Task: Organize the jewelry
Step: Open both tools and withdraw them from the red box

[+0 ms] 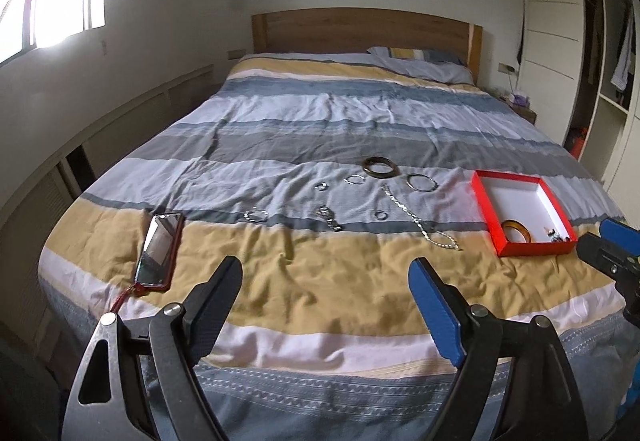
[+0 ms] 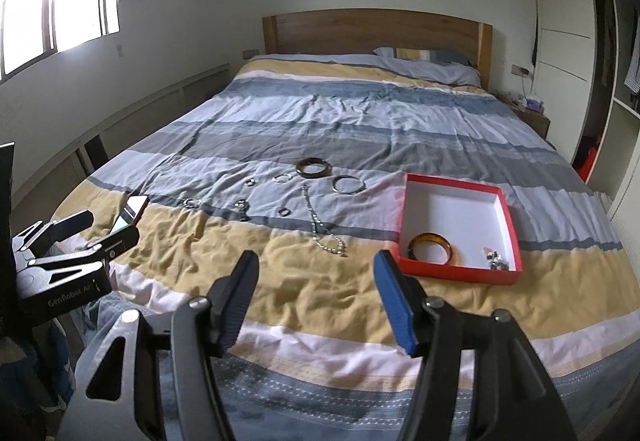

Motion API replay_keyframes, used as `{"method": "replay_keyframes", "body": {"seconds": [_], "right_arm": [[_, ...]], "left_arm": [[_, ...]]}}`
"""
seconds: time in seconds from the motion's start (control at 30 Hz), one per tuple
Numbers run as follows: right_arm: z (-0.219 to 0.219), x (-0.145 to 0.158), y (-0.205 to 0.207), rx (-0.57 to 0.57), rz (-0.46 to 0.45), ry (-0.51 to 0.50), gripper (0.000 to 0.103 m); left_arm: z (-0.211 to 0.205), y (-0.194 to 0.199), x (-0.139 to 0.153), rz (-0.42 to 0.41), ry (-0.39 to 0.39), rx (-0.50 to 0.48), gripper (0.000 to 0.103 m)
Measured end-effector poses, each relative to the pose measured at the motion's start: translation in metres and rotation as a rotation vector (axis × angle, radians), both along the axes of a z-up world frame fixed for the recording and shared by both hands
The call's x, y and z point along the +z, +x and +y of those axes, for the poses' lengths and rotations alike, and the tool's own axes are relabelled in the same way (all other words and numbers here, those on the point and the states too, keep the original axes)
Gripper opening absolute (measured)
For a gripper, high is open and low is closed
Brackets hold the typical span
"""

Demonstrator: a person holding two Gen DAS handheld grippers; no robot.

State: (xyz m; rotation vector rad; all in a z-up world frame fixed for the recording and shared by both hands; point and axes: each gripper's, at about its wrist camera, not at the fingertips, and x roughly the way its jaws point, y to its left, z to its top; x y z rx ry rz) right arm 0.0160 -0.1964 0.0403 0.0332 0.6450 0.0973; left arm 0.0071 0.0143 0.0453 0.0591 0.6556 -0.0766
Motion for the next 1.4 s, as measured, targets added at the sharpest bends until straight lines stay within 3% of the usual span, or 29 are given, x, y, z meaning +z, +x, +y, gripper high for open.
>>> {"method": "replay_keyframes", "body": {"seconds": [0.5, 0.93, 1.4], "right_arm": [[0.021, -0.013, 0.017, 0.039, -0.001, 0.004, 0.06], [0.029, -0.035, 0.042, 0.072, 0.045, 0.019, 0.06], [0.031, -0.074, 0.089, 0.092, 0.135, 0.047, 0.06]], "left_arm": [[0.022, 0.002, -0.002, -0.011, 0.02, 0.058, 0.088], [0.03, 0.02, -0.012, 0.049, -0.009, 0.07, 0.09], [0.048, 0.066, -0.056, 0.161, -0.021, 0.116, 0.09]]}}
